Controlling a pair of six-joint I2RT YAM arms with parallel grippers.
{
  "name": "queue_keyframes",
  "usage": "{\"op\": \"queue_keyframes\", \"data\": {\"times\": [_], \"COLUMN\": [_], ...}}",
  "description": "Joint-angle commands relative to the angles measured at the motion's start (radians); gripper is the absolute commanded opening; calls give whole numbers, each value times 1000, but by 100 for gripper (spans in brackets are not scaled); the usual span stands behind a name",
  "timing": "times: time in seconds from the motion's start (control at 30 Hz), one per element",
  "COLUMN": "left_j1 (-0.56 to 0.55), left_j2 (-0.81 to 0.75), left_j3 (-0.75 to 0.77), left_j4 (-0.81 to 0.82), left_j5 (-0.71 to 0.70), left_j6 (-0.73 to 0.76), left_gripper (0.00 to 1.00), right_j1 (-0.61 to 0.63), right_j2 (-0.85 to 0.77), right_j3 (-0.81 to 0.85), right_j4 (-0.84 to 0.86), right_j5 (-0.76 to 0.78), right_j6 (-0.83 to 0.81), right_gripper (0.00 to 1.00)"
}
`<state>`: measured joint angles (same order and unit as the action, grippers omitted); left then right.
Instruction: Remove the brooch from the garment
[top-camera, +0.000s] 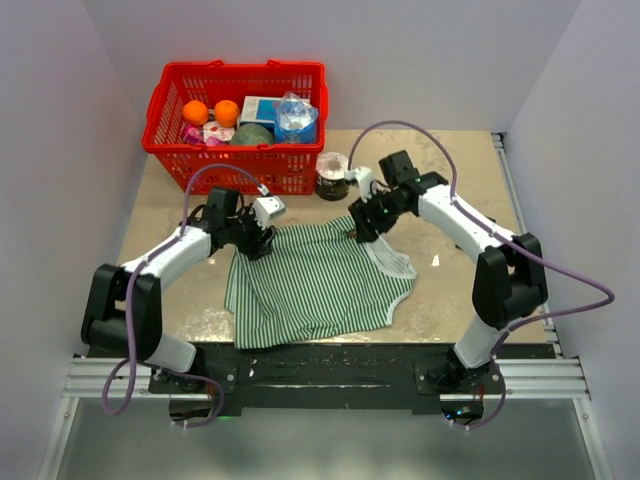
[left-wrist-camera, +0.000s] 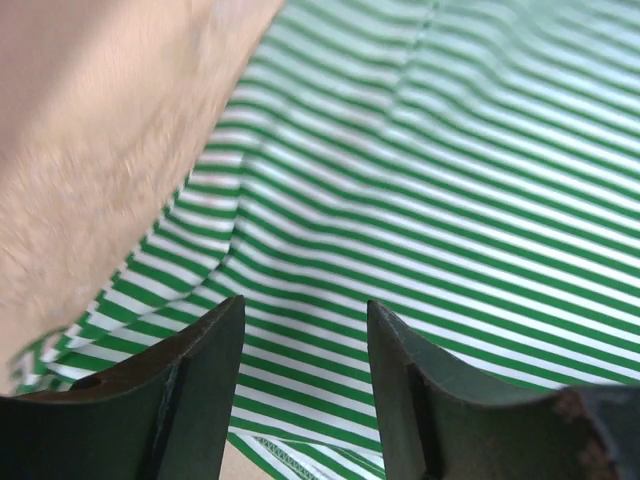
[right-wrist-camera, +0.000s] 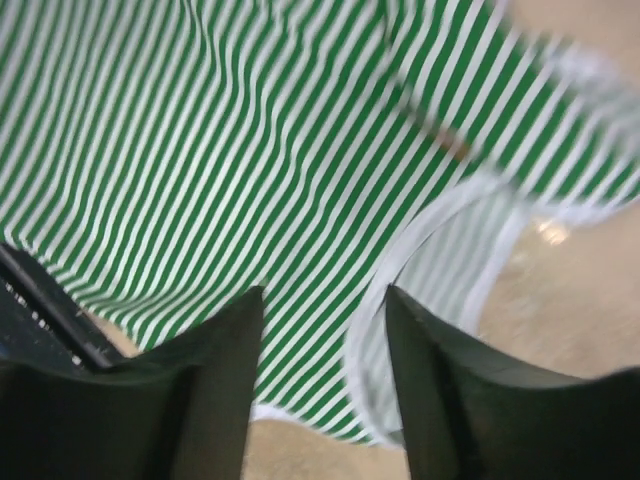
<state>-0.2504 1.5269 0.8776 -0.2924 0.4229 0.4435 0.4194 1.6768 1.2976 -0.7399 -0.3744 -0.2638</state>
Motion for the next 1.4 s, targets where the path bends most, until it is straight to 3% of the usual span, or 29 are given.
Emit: {"op": "queue_keyframes", "data": {"times": [0.0,0.07,0.1,0.3,0.6,0.93,1.07,1.37], "left_j1": [-13,-13,-13,-10,-9,-7,-7,-7], "left_j2": [-116,-82,-68,-24,22,47,61,78], "left_j3": [43,98,109,161,169,193,204,238], "left_j4": [-80,-158,-175,-177,-179,-180,-172,-165], "left_j5": [91,59,51,14,4,-4,14,22], "left_j6": [58,75,95,0,24,35,24,21], "left_gripper": [58,58,58,56,56,56,56,56], "right_j1": [-45,-48,-48,-45,-33,-16,-11,-11], "right_j2": [116,165,210,279,314,337,366,389], "right_j3": [173,221,232,270,276,279,307,377], "right_j4": [59,73,65,27,-4,-41,-75,-124], "right_j5": [-129,-164,-203,-215,-141,-155,-156,-201], "right_j6": [-260,-332,-445,-742,-939,-968,-953,-827], "right_gripper": [60,61,61,52,44,35,20,0]}}
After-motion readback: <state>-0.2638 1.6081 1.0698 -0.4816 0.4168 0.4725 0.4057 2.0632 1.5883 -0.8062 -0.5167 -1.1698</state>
